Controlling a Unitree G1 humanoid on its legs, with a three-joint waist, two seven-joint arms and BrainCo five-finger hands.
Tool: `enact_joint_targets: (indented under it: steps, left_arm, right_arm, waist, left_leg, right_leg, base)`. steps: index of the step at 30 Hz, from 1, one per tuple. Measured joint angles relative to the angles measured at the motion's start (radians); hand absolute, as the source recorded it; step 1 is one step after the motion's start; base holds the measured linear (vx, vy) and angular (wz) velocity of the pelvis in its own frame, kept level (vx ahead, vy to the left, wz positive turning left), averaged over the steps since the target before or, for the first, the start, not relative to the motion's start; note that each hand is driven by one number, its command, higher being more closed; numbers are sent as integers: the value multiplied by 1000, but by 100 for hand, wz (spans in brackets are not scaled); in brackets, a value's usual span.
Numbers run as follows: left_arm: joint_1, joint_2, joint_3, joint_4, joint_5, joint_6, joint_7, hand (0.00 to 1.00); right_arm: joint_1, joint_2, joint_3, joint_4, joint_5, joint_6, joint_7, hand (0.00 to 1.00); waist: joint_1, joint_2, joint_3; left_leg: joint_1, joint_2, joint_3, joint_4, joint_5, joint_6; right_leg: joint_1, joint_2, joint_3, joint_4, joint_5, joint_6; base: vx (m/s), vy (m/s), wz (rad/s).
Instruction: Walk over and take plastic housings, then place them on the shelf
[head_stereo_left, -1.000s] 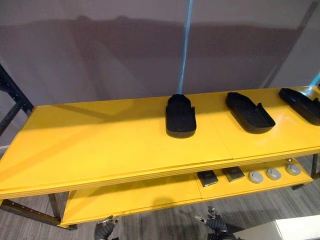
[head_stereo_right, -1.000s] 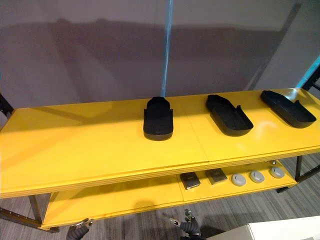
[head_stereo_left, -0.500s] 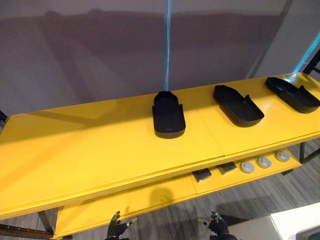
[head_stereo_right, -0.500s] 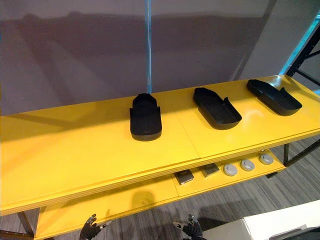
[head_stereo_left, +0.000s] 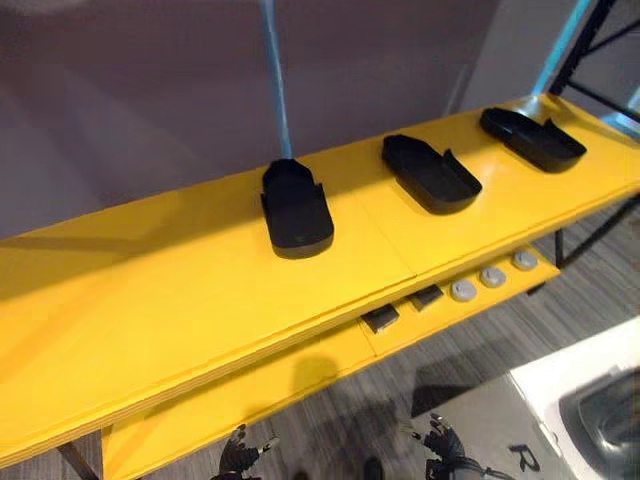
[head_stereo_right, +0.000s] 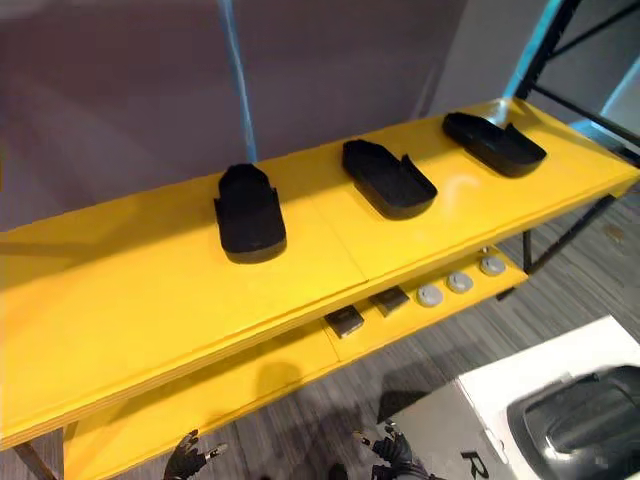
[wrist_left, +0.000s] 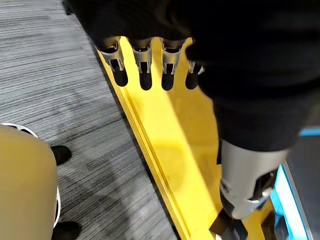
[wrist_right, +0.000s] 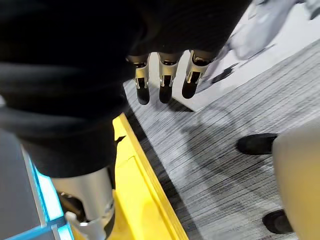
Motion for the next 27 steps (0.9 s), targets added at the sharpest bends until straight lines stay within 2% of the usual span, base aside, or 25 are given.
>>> enact_joint_targets:
  steps: [2,5,6,8,10,11,12,13,14,16,20,23,25,27]
  left_arm:
    - [-20,2,-2,0,0,-1,1,0]
    - [-91,19,-35,-2,2,-2,0,0]
    - [-103,19,-39,-3,2,-3,1,0]
    - [-117,16,-41,-12,3,-5,1,0]
    - [-110,21,-39,-13,2,-6,3,0]
    - [-102,29,-39,-13,2,-6,4,0]
    - [-100,32,-38,-12,2,-6,5,0]
    - [-104,39,-37,-11,1,-5,6,0]
    - [-109,30,-40,-8,1,-4,7,0]
    - [-131,12,-45,12,1,-4,5,0]
    - [-133,6,-78,43,1,-5,6,0]
    - [-126,2,-77,50,1,-5,6,0]
    - [-120,-3,-75,68,0,-4,7,0]
    - [-115,-8,-75,69,-2,-5,7,0]
  right_arm:
    - [1,0,20,-32,-20,2,0,0]
    - [17,3,53,-91,-43,2,0,0]
    - [17,3,59,-92,-43,3,0,0]
    - [40,11,59,-92,-44,7,1,0]
    - [42,9,58,-81,-47,7,0,0]
    - [36,9,59,-70,-49,7,0,0]
    - [28,8,60,-62,-52,7,1,0]
    - [-1,0,71,-46,-58,7,-1,0]
    - [-31,-20,87,-40,-62,7,-5,0]
    - [-46,-38,85,-26,-62,7,-20,0]
    - [-30,-63,68,-4,-61,7,-38,0]
    - [-32,-73,51,-2,-61,7,-39,0]
    - [-33,-72,36,6,-61,7,-39,0]
    - [-28,-72,35,6,-61,7,-39,0]
  waist:
    - [2,-9,15]
    - [-1,-22,30]
    - [-1,-22,31]
    - [-1,-18,36]
    - [1,-27,28]
    - [5,-38,21]
    - [11,-52,13]
    - [30,-62,5]
    - [30,-43,5]
    - [22,-23,19]
    - [14,-19,28]
    - [13,-15,39]
    - [21,-10,46]
    - [19,3,52]
  left_leg:
    - [-21,7,32,35,-19,4]
    - [-123,21,51,136,-45,27]
    - [-139,25,55,142,-43,33]
    - [-143,35,45,156,-38,38]
    - [-140,43,48,157,-27,34]
    - [-146,44,57,159,-15,26]
    - [-157,45,70,166,-10,20]
    - [-190,54,96,172,6,8]
    - [-218,70,97,154,24,-4]
    - [-215,100,95,123,67,-20]
    - [-157,124,86,105,87,-39]
    - [-155,121,-25,141,83,-44]
    - [-143,117,-115,190,52,-76]
    - [-103,119,-152,196,9,-74]
  right_leg:
    - [-40,0,31,44,-5,8]
    - [-131,-6,52,123,-10,18]
    - [-151,-8,49,161,-31,28]
    - [-202,-33,-34,478,-155,22]
    - [-154,-74,-103,577,-202,45]
    - [-103,-117,-152,545,-226,82]
    - [-84,-137,-175,488,-241,98]
    - [-72,-123,-204,359,-255,91]
    - [-41,-83,-209,222,-226,39]
    - [-11,-38,-205,121,-158,-4]
    - [4,-8,-156,126,-148,-15]
    - [-29,-2,-74,164,-148,-19]
    - [-58,6,28,199,-149,-19]
    - [-65,23,106,206,-153,-9]
  base:
    - [-143,49,-56]
    - [-112,28,-16]
    - [-107,-2,9]
    - [-52,-50,16]
    - [-3,-142,1]
    - [1,-184,-17]
    - [-36,-203,-54]
    - [-68,-231,-81]
    - [-81,-237,-73]
    - [-101,-163,-37]
    - [-115,-88,-38]
    - [-121,-43,-81]
    - [-121,21,-130]
    - [-93,95,-120]
